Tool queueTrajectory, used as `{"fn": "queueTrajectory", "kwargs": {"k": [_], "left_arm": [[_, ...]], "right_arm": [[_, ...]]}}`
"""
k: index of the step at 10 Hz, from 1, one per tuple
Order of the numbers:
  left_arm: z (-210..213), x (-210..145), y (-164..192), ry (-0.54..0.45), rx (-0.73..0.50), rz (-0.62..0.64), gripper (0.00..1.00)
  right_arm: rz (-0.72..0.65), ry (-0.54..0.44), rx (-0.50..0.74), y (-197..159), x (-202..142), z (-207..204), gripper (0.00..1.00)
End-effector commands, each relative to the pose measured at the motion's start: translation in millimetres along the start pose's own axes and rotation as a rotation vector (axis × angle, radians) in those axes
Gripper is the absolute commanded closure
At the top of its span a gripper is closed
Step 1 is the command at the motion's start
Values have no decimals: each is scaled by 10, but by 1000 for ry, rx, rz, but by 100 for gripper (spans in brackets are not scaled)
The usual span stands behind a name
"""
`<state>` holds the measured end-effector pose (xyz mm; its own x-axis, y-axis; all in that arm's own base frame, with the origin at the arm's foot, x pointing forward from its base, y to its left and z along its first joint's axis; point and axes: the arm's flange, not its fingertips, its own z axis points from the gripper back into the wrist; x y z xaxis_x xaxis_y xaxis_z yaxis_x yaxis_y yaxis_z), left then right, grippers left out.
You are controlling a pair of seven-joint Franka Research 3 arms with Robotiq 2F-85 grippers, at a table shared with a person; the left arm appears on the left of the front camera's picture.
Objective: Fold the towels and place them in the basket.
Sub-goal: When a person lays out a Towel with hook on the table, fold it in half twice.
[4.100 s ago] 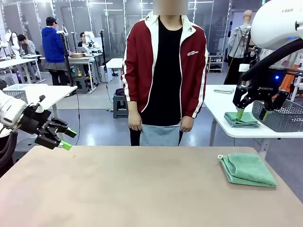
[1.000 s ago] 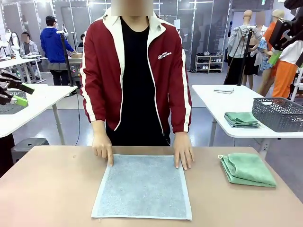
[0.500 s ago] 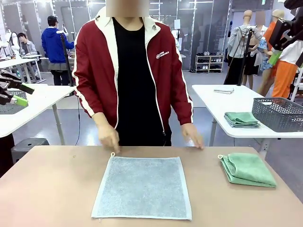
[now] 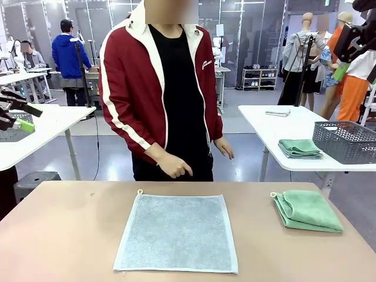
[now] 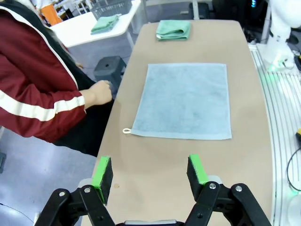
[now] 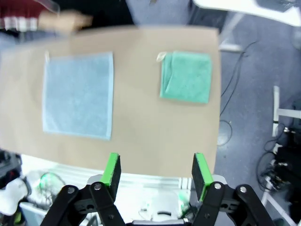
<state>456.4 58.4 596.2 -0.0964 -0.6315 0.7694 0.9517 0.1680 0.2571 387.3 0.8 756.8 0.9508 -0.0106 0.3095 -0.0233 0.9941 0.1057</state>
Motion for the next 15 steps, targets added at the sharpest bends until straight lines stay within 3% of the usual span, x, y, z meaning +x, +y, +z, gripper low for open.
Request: {"fn": "queueTrajectory", "kwargs": {"k": [1,4,6,8,10,13,14,15], "left_arm": [[-349,426,64,174,-62,-12,19],[-1290,1069,99,413,-235,-92,19],[-1804,1224,19,547,-334,-100,19],[-2284,1370,-137,658,-448,48,19],[-2551,1501,-367,794,-469,117,19],[-2561,1478,-581,897,-413,108,19],[-2521,1450,-606,920,-395,68,19],[-2654,1462,-593,851,-439,119,19]], "right_arm": [[225,155,3,174,248,-156,24],[584,293,67,709,551,-754,24],[851,347,162,1179,573,-1206,24],[1123,325,243,1746,376,-1623,24],[1309,274,276,2150,160,-1840,24],[1400,267,289,2219,25,-2113,24],[1347,295,285,2198,63,-2139,24],[1381,281,258,2396,97,-2035,24]]}}
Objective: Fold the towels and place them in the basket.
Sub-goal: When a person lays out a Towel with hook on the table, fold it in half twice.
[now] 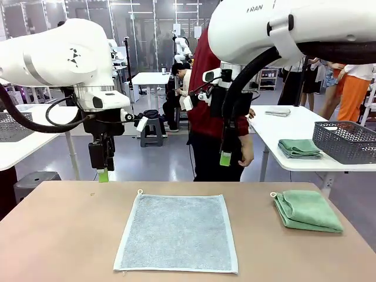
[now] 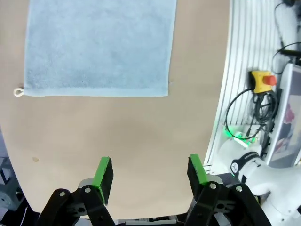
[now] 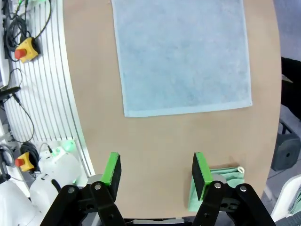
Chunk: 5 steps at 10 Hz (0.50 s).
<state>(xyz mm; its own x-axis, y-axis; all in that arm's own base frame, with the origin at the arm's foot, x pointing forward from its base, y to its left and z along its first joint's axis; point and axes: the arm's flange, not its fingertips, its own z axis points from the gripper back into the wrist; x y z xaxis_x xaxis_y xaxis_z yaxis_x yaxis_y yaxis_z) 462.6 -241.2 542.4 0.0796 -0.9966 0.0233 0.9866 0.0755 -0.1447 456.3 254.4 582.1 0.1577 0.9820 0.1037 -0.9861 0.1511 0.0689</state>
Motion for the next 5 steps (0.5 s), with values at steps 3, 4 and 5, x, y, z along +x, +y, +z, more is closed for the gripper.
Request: {"fn": "queueTrajectory", "kwargs": {"k": [3,4,5], "left_arm": [[-41,35,10,-28,-25,3,19],[-41,35,10,-28,-25,3,19],[-41,35,10,-28,-25,3,19]], "right_arm": [[10,-9,-13,41,70,99,24],[10,-9,-13,41,70,99,24],[10,-9,-13,41,70,99,24]]}}
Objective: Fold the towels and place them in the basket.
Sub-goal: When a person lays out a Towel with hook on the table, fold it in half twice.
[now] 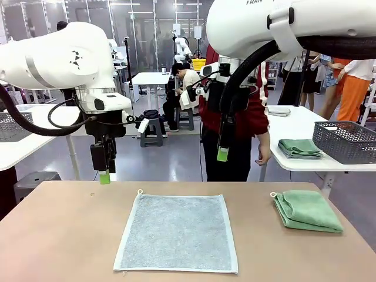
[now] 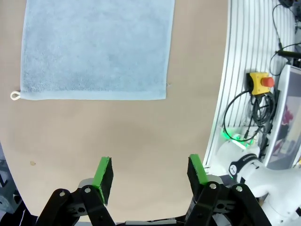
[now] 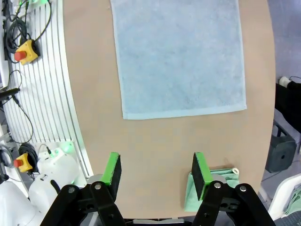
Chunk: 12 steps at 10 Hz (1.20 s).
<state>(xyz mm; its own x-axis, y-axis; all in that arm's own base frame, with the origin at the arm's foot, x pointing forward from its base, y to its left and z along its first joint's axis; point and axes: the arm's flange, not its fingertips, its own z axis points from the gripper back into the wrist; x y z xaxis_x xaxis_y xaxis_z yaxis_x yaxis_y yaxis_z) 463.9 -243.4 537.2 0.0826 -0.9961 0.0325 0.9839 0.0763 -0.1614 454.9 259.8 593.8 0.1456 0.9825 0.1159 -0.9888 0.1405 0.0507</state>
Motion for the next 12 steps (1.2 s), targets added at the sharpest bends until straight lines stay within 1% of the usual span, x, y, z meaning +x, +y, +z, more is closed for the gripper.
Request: {"fn": "queueTrajectory", "kwargs": {"k": [1,2,3,5,6,8,10,12], "left_arm": [[9,14,-9,-18,-8,2,19],[0,0,0,0,0,0,19],[-62,47,-111,28,45,-17,19],[-204,75,-341,27,88,-42,19],[-258,72,-482,48,104,-56,19],[-363,31,-733,50,126,-87,19],[-465,-28,-857,34,131,-111,19],[-704,-34,-1024,9,130,-148,19]], "right_arm": [[-3,2,4,11,7,-11,24],[0,0,0,0,0,0,24],[56,51,-30,171,52,-115,24],[118,59,-61,488,87,-313,24],[145,70,-66,655,129,-417,24],[166,104,-75,985,147,-598,24],[160,97,-76,1201,-14,-808,24],[137,73,-79,1315,-262,-1068,24]]}}
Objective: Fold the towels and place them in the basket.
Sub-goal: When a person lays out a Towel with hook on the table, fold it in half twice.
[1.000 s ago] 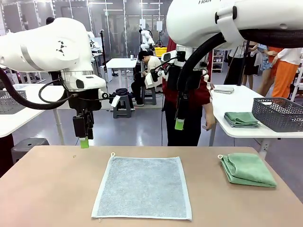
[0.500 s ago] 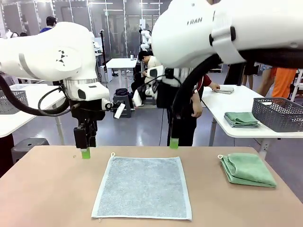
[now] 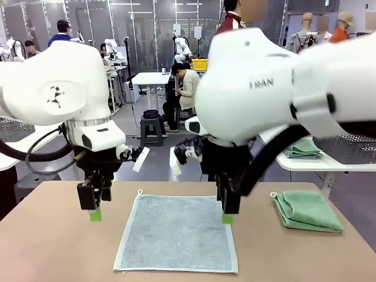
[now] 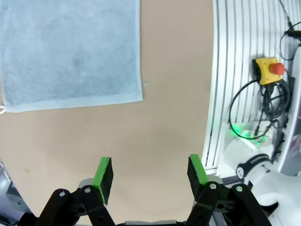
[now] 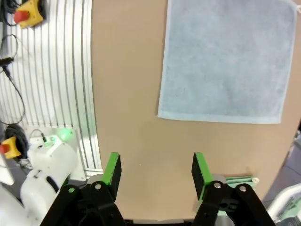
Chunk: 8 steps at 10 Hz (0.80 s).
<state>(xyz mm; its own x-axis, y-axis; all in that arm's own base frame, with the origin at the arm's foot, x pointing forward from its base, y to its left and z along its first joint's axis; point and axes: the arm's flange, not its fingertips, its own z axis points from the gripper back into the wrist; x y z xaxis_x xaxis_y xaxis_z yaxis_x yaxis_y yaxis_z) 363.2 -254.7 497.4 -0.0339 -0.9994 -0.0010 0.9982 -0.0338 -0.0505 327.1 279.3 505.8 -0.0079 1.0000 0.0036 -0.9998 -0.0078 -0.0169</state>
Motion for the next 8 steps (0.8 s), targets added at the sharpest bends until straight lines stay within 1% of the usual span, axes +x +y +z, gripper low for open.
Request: {"fn": "queueTrajectory", "kwargs": {"k": [1,4,8], "left_arm": [[-251,46,-189,-42,23,-47,19],[-574,229,-311,7,62,-43,19],[-1082,228,-426,-23,75,-23,19]], "right_arm": [[-20,-69,-30,152,-216,-235,24],[-50,-97,-18,196,-335,-712,24],[-66,-85,7,236,-315,-1092,24]]}}
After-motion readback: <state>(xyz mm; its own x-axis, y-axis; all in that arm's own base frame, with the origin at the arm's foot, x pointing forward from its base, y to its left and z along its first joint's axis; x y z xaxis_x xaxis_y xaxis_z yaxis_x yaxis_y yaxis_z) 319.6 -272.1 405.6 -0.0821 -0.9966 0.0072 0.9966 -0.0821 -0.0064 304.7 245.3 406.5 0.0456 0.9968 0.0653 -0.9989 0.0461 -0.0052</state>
